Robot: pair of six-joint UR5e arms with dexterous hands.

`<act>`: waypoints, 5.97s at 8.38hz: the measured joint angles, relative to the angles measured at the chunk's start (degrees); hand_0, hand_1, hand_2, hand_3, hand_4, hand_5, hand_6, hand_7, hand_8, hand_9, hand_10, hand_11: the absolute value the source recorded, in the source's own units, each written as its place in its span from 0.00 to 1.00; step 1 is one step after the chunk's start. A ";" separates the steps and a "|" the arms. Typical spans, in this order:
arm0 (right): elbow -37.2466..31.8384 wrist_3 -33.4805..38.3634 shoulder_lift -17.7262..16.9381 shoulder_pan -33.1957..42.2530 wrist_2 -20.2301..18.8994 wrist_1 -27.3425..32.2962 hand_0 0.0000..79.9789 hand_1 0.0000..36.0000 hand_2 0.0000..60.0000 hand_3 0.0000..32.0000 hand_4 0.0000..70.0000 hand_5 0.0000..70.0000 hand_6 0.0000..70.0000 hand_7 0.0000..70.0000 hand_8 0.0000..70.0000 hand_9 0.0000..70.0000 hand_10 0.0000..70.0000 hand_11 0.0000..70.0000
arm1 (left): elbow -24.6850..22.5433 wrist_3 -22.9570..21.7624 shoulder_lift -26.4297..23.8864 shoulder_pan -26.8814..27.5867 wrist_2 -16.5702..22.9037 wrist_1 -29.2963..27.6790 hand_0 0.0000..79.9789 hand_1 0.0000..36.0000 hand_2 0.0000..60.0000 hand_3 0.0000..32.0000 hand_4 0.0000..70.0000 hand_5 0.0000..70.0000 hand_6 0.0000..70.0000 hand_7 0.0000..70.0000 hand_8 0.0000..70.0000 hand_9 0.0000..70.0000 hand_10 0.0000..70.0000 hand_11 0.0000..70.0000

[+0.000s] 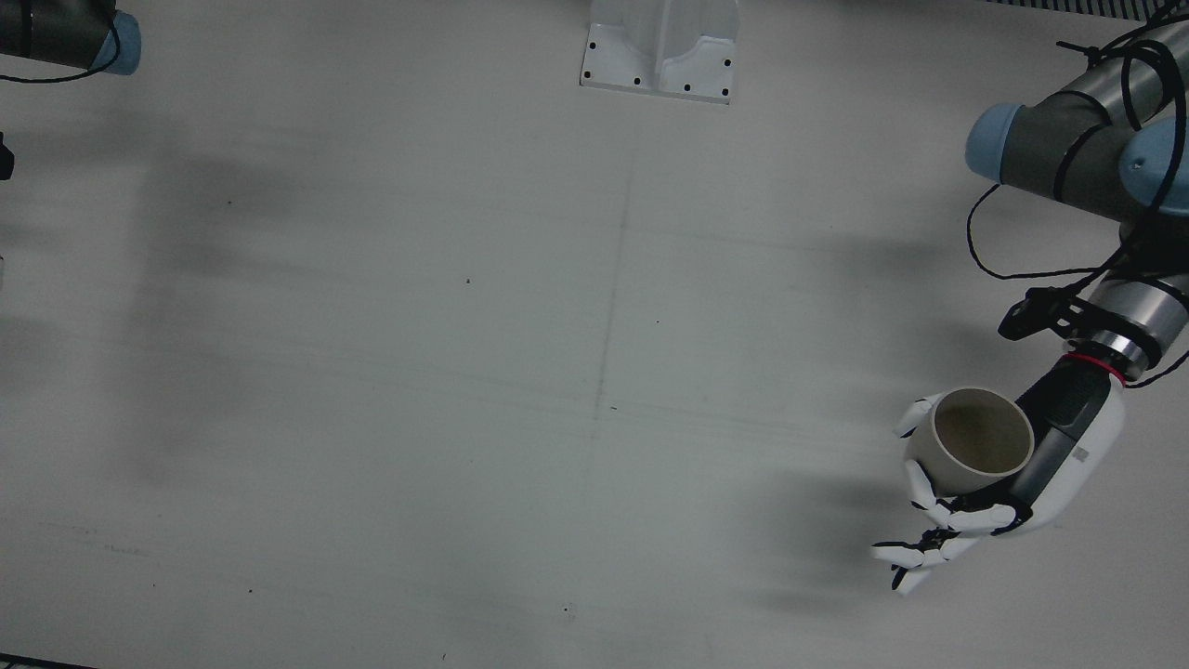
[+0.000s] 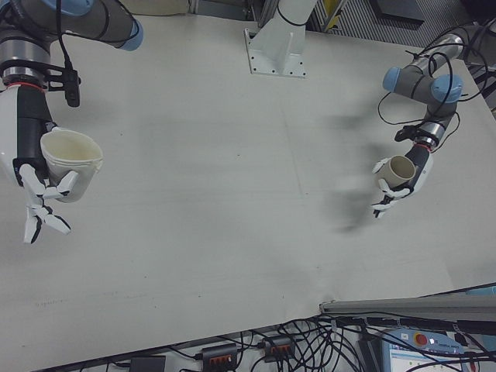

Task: Pour water
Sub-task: 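Carry both cups up toward the middle of the table, then tilt the white cup over the beige cup with the right hand, then move both cups back toward their starting spots, then lower the white cup to the table and open the right hand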

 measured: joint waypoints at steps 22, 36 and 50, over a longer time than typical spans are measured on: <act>27.67 -46.25 15.30 -17.22 27.93 -27.52 1.00 1.00 1.00 0.00 0.45 1.00 0.43 0.75 0.08 0.13 0.16 0.31 | 21.35 -1.19 -33.06 8.84 -4.12 3.09 1.00 1.00 1.00 0.00 1.00 1.00 0.29 0.40 0.14 0.09 0.10 0.18; -58.50 -2.26 7.13 4.46 -5.09 54.63 1.00 1.00 1.00 0.00 0.42 1.00 0.50 0.76 0.23 0.27 0.25 0.44 | 5.62 -3.94 5.85 -13.03 7.33 -14.37 1.00 1.00 1.00 0.00 1.00 1.00 0.26 0.38 0.14 0.09 0.11 0.20; -54.54 -0.45 3.93 -0.56 1.31 55.08 0.74 0.32 0.00 1.00 0.00 0.00 0.00 0.00 0.00 0.00 0.00 0.00 | 11.76 -2.53 14.07 -15.42 8.44 -23.37 1.00 1.00 1.00 0.00 1.00 1.00 0.27 0.37 0.16 0.11 0.13 0.22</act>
